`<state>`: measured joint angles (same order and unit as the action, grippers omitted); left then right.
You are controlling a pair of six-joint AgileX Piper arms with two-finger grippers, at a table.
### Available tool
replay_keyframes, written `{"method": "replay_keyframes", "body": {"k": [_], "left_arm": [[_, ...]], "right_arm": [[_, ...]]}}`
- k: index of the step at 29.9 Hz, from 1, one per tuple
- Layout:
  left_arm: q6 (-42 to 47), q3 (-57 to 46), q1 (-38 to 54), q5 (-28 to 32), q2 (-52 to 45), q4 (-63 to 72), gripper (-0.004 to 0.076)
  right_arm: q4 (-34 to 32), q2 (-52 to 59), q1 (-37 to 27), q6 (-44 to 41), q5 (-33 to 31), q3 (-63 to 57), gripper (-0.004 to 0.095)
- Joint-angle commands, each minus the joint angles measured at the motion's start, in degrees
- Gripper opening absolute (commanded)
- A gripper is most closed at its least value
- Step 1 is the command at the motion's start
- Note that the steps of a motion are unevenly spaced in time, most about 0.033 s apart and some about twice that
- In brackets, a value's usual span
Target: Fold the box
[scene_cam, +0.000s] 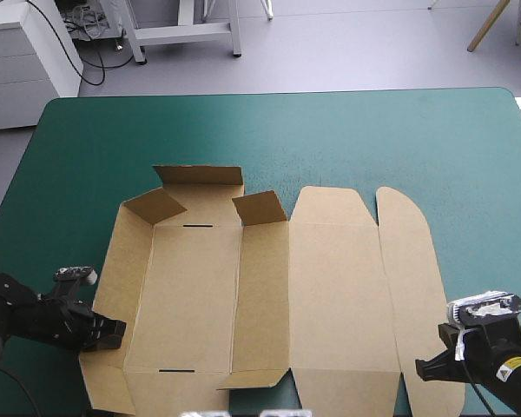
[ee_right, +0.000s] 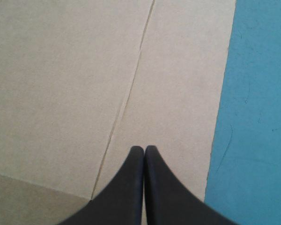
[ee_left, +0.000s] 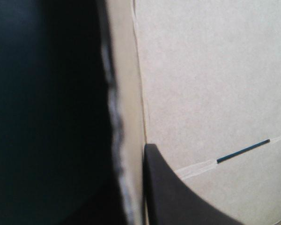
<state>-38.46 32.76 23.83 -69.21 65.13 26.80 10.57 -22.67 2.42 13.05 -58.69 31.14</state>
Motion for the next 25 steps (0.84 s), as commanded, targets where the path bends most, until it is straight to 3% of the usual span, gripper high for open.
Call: {"method": "replay_keyframes", "body": {"k": [1, 8, 25], "left_arm": [[2.7, 5.4, -2.1, -5.4, -0.9, -2.1, -0.001], [5.5, 18.2, -12.2, -0.7, -0.8, -4.4, -0.001], [20.6, 36.5, -48.8, 19.1, 10.0, -43.0, -0.001]], "right_arm": [[0.3, -0.6, 0.3, 0.1, 3.1, 1.4, -0.002], [0.3, -0.6, 0.3, 0.1, 3.1, 1.4, -0.002], [0.3, -0.6, 0.3, 0.1, 3.1, 1.4, -0.0019]]}}
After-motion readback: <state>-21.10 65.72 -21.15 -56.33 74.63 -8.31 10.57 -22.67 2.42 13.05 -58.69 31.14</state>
